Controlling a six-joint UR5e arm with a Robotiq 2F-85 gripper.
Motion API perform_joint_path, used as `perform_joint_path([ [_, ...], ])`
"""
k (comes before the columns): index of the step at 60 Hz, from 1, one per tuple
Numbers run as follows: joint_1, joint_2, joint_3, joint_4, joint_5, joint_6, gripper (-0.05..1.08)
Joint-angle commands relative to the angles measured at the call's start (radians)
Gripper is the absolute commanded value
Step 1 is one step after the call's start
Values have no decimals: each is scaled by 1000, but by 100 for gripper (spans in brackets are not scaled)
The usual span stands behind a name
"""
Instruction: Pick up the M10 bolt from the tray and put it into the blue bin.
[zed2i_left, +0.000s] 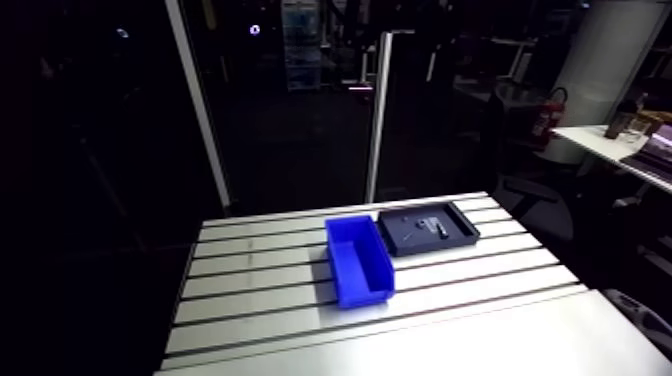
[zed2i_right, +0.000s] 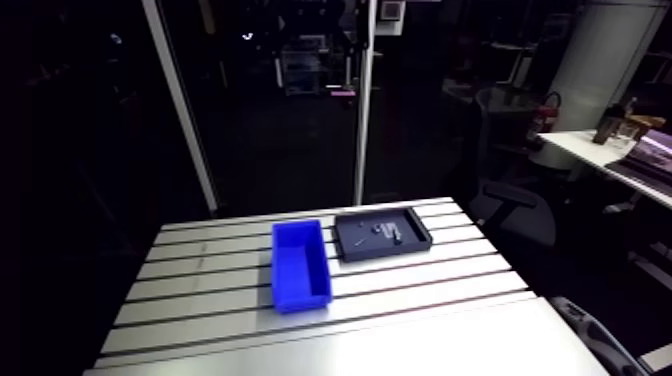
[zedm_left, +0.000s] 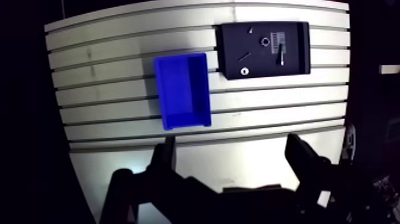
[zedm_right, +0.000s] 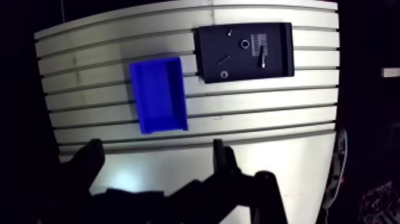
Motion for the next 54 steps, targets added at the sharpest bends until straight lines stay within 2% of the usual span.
perform_joint_path([
  [1,0,1,1,0,-1,0,1],
  [31,-3,4,-1,-1,-7,-13,1],
  [54,-51,31,9,-47,-6,-24,1],
])
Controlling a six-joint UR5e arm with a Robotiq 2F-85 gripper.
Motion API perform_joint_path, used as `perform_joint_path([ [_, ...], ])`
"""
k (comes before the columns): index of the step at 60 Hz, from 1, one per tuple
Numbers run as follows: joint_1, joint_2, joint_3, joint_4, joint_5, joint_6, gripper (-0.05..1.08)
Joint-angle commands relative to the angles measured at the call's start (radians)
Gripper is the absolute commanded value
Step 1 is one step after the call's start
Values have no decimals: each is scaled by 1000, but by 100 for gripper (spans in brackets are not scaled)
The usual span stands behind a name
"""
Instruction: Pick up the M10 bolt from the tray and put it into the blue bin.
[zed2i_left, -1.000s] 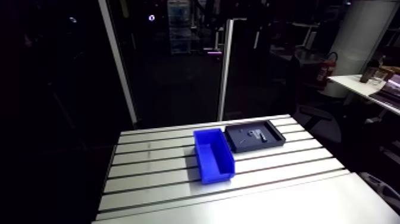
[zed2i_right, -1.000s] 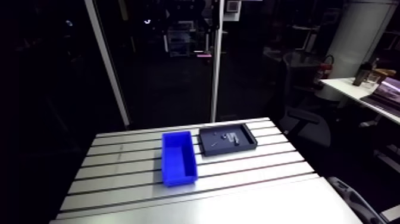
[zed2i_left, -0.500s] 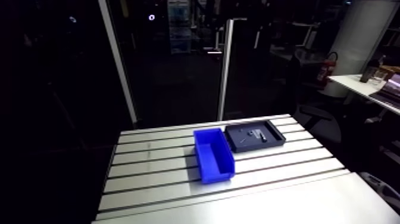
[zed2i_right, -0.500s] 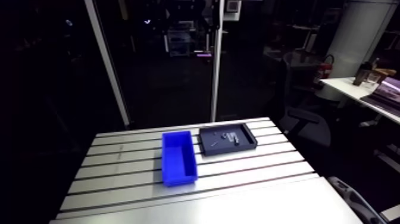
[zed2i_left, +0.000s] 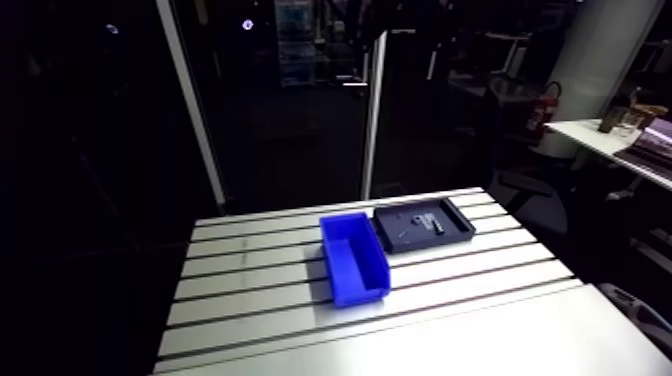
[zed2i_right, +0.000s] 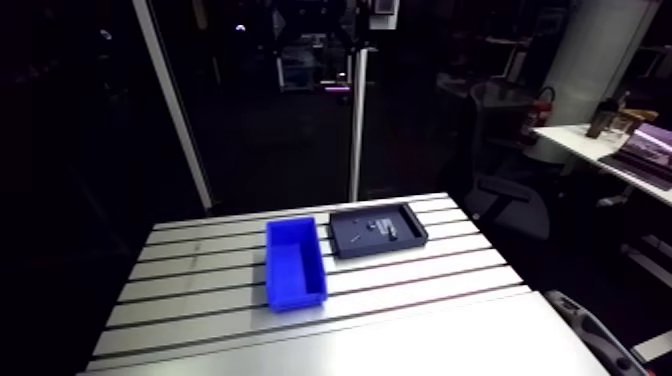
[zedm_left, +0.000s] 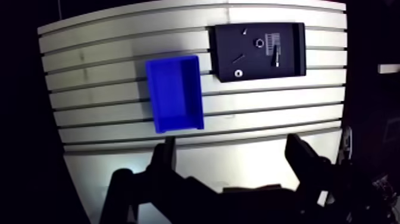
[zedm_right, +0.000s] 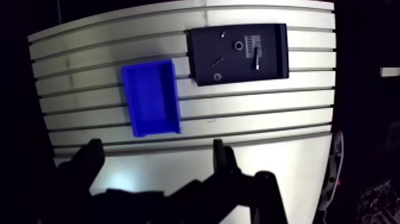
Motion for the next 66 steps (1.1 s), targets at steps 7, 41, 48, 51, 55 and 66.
perform_joint_path([
  [7,-38,19,16,-51,1,-25,1],
  [41,-107,74,42,-139,2,-92,1],
  [48,-117,83,47,-158,2,-108,1],
  [51,-118,91,54,-173,2,-119,1],
  [55,-121,98,59,-189,2,-127,1],
  [66,-134,128,77,-226,5,-143,1],
])
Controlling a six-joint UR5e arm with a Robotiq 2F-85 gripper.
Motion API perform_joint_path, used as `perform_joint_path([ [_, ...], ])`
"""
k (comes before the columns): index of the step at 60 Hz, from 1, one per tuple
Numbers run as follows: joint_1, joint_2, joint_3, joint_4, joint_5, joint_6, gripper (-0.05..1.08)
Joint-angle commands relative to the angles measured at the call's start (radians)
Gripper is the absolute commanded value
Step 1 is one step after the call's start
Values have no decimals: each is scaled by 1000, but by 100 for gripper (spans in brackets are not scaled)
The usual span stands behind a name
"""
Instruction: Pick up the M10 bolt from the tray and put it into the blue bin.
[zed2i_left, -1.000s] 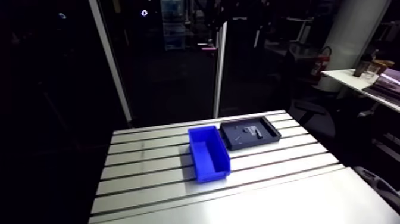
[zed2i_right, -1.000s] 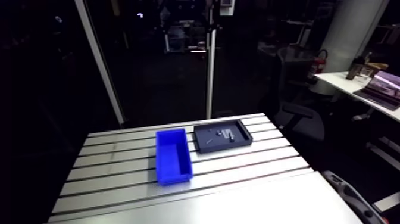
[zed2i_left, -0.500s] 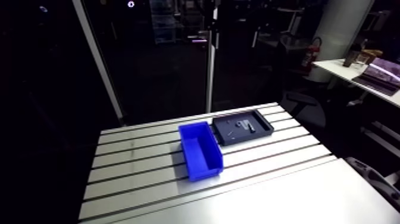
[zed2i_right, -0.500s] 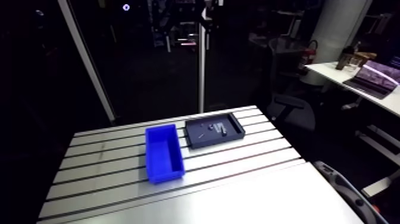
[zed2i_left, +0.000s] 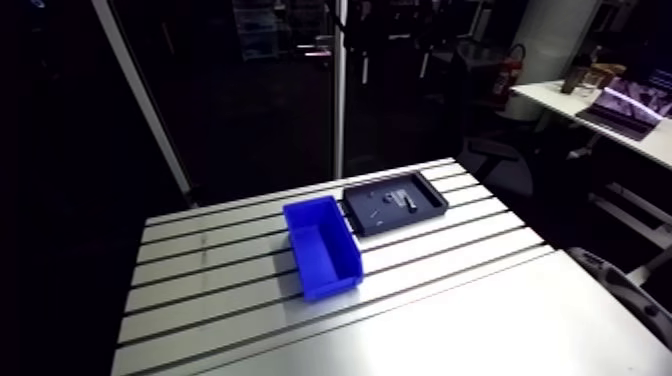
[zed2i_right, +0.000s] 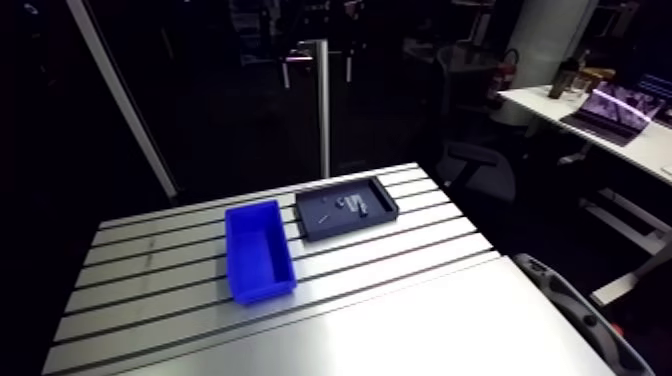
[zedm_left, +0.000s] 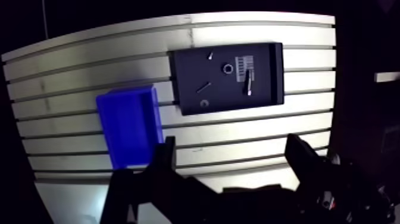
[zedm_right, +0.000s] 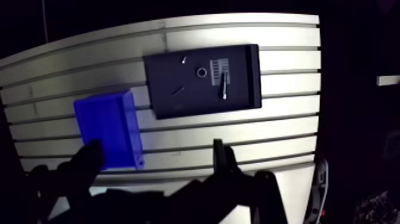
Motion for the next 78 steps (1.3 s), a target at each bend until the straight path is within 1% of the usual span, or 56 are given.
perform_joint_path([
  [1,-15,32,20,-46,2,-22,1],
  [13,-31,63,33,-100,4,-42,1],
  [24,-36,90,33,-105,4,-55,1],
  [33,-57,111,34,-105,5,-61,1],
  [37,-63,122,36,-108,8,-61,1],
  [38,-68,127,36,-116,12,-61,1],
  [39,-68,127,36,-116,12,-61,1],
  [40,-71,134,37,-128,17,-62,1],
  [45,-83,146,52,-168,24,-65,1],
  [64,-112,178,100,-224,21,-91,1],
  [78,-116,204,126,-269,21,-96,1],
])
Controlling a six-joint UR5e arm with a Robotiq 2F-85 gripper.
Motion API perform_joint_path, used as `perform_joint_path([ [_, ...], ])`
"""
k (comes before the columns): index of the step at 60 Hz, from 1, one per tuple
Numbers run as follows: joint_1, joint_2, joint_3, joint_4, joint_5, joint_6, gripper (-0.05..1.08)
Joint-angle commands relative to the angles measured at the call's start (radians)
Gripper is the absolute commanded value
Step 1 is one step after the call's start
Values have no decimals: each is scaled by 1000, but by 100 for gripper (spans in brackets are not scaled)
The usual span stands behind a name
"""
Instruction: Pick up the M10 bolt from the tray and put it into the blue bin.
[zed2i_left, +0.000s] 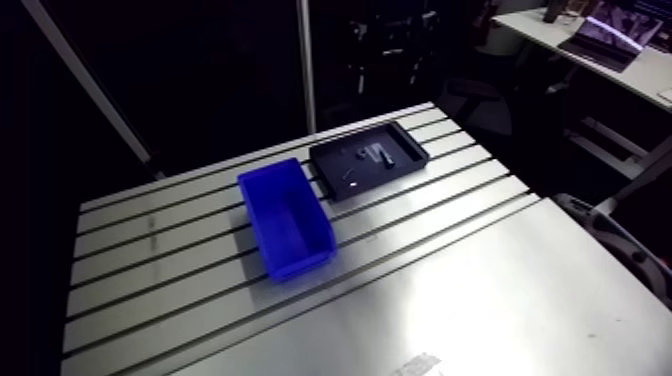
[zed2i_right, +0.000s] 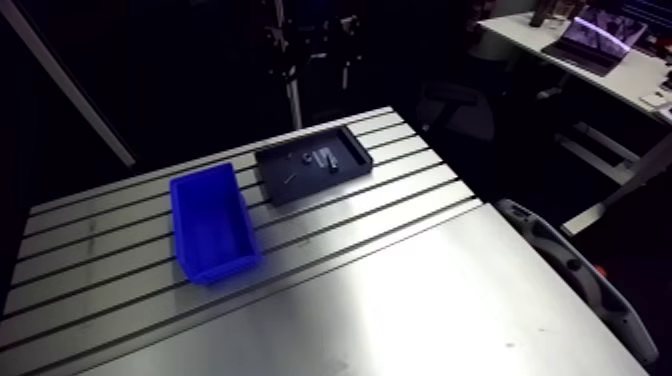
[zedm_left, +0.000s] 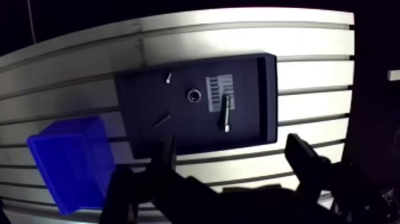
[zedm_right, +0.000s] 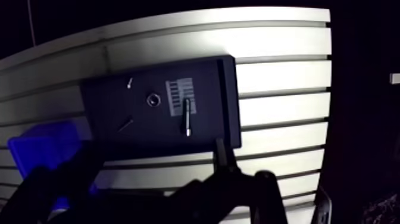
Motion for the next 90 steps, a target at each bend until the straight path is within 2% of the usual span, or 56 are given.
perform_joint_path([
  [1,-7,25,26,-42,0,-7,1],
  [28,-39,52,75,-102,0,-49,1],
  [55,-38,70,114,-127,-2,-51,1],
  [67,-38,90,122,-128,-3,-45,18],
  [70,-36,92,122,-136,-3,-39,25],
  [75,-36,103,123,-149,-7,-38,30],
  [77,-36,107,126,-152,-9,-34,37],
  [86,-36,110,131,-158,-11,-26,39],
  [90,-36,110,131,-166,-12,-26,44],
])
